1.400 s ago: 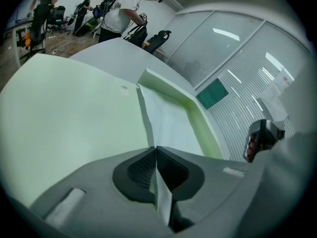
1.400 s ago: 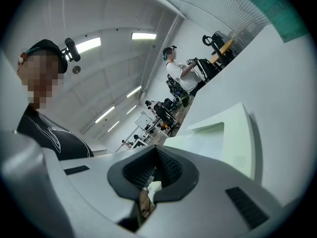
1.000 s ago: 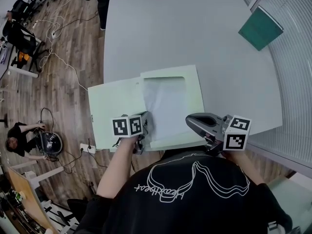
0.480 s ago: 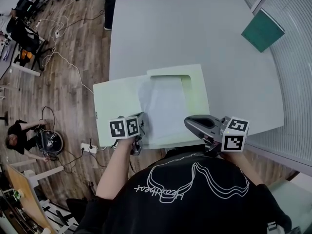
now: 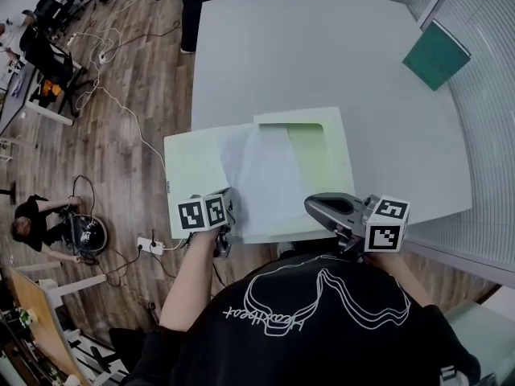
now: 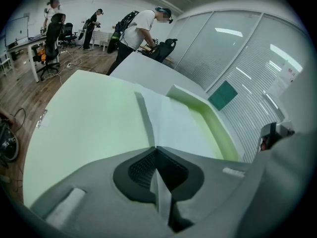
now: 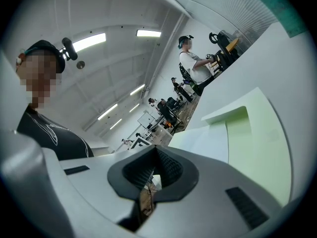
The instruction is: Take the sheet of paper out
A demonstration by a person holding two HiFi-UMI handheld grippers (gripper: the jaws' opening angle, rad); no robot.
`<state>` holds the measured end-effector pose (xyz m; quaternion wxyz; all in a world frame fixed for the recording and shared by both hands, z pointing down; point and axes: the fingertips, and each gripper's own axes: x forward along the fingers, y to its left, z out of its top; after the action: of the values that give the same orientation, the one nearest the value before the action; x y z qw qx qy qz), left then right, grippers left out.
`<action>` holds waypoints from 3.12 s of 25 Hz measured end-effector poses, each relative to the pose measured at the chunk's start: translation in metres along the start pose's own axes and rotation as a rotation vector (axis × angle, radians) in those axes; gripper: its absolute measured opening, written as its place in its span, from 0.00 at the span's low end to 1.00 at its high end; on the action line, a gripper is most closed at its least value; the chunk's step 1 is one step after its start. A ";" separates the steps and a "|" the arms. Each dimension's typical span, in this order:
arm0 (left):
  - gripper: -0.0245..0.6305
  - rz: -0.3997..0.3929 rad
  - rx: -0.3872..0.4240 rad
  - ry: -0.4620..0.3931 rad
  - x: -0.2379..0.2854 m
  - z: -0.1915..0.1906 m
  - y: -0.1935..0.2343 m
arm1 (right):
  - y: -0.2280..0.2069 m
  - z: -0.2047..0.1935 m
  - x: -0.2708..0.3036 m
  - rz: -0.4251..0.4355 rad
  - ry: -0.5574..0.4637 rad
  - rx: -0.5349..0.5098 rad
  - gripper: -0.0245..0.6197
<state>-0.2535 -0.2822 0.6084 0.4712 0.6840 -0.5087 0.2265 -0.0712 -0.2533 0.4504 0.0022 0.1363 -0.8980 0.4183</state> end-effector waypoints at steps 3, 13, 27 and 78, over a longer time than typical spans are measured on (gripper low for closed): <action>0.06 0.017 -0.005 -0.017 -0.008 -0.002 0.008 | 0.005 -0.003 0.003 0.006 -0.001 -0.003 0.05; 0.06 0.081 -0.005 -0.077 -0.031 -0.010 0.039 | 0.014 -0.030 0.019 0.028 0.017 0.017 0.05; 0.06 0.175 0.046 -0.168 -0.072 -0.019 0.054 | 0.034 -0.042 0.039 0.072 0.087 -0.008 0.05; 0.06 0.022 0.026 -0.638 -0.261 -0.203 -0.269 | 0.173 -0.113 -0.195 0.302 0.090 -0.202 0.05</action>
<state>-0.0731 0.0320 0.3830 0.2767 0.7211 -0.6350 0.0122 0.0611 -0.0146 0.3713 -0.0065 -0.0197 -0.9448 0.3271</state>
